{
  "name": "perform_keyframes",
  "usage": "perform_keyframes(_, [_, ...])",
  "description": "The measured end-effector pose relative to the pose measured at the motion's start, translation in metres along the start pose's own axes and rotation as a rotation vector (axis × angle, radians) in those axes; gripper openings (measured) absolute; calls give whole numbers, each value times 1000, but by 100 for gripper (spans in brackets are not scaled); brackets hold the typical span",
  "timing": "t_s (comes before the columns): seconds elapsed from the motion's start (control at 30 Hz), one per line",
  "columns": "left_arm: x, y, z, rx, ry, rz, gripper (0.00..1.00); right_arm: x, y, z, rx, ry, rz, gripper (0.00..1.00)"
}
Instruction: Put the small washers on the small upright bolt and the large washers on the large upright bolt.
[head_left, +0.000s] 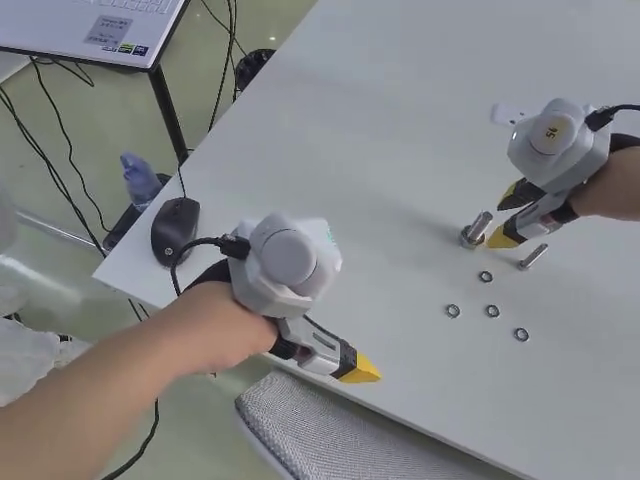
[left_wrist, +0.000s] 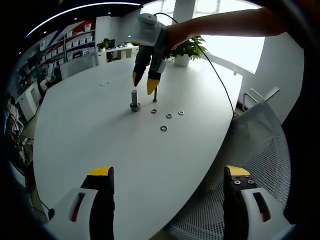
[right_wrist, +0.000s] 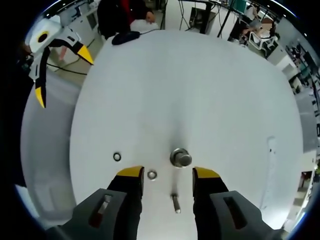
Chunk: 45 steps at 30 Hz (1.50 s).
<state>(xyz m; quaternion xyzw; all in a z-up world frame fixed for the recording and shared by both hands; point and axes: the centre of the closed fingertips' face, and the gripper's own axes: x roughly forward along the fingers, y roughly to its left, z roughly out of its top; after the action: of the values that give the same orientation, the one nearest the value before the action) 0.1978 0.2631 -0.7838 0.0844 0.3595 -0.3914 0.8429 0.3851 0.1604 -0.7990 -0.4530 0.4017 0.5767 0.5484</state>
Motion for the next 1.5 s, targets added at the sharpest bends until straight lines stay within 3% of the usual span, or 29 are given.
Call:
perform_keyframes(0.43, [-1, 0, 1, 0, 7, 8, 90, 2, 26, -11, -11, 12, 12, 40])
perform_keyframes(0.73, [-3, 1, 6, -12, -21, 13, 91, 17, 27, -21, 11, 27, 12, 40])
perform_keyframes(0.83, [-3, 1, 10, -29, -44, 9, 92, 25, 27, -28, 1, 47, -12, 40])
perform_keyframes(1.13, [-3, 4, 15, -27, -58, 7, 96, 45, 26, -37, 31, 39, -1, 36])
perform_keyframes(1.5, [-4, 3, 7, -16, -28, -5, 92, 52, 24, -42, 54, 40, -1, 34])
